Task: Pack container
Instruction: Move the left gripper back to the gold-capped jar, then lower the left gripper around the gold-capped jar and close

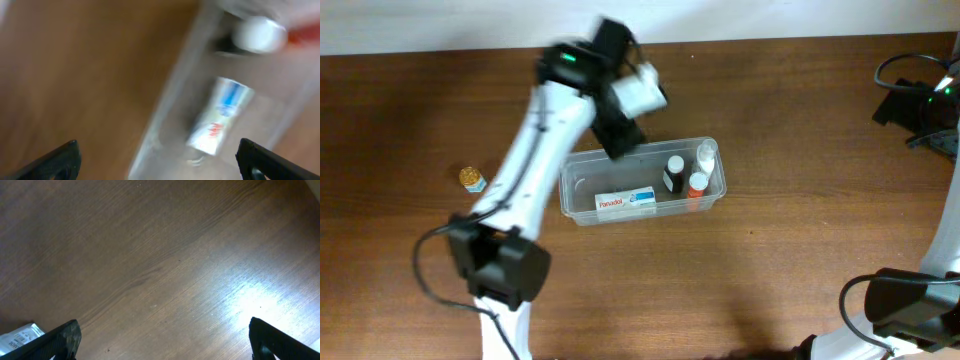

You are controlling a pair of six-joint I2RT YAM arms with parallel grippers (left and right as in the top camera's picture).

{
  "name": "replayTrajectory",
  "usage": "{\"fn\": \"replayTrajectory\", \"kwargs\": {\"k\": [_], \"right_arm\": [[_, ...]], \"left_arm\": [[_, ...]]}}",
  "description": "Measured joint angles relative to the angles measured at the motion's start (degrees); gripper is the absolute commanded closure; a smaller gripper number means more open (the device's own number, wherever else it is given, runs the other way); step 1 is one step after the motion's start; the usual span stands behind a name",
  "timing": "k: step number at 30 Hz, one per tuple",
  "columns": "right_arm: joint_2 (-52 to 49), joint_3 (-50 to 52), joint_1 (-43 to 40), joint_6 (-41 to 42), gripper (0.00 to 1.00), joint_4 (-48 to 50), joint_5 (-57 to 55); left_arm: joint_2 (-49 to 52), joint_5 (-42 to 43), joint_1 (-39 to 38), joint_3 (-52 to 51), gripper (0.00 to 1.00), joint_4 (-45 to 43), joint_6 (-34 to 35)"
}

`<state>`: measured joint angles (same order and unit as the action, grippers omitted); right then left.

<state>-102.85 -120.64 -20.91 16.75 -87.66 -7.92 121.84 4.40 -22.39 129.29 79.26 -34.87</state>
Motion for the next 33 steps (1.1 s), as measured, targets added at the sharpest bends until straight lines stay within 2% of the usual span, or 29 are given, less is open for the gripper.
{"fn": "replayTrajectory", "kwargs": {"k": [1,5,9,13,16,21,33], "right_arm": [[0.0,0.0,-0.02,0.0,0.02,-0.02,-0.02],[0.0,0.0,0.0,-0.02,0.02,0.0,-0.02],[0.0,0.0,0.0,0.02,0.02,0.0,0.0],[0.0,0.0,-0.02,-0.02,0.02,0.0,-0.02],[0.0,0.0,-0.02,-0.02,0.02,0.0,-0.02],[0.0,0.0,0.0,-0.02,0.02,-0.02,-0.02],[-0.02,0.0,0.0,0.0,0.02,0.0,-0.02]], "left_arm": [[-0.37,-0.28,1.2,0.79,0.0,0.02,2.47],[-2.69,0.35,14.93,4.46,0.0,0.96,19.87],[-2.8,2.69,27.93,4.39,0.0,5.88,28.55],[-2.89,3.19,33.75,2.54,0.01,7.89,31.65],[-2.89,1.05,35.23,-1.53,0.01,6.95,33.18],[-2.93,-3.02,34.99,-11.89,0.01,-1.16,35.82],[-2.91,-4.55,34.95,-30.34,0.01,-16.85,37.09]]}}
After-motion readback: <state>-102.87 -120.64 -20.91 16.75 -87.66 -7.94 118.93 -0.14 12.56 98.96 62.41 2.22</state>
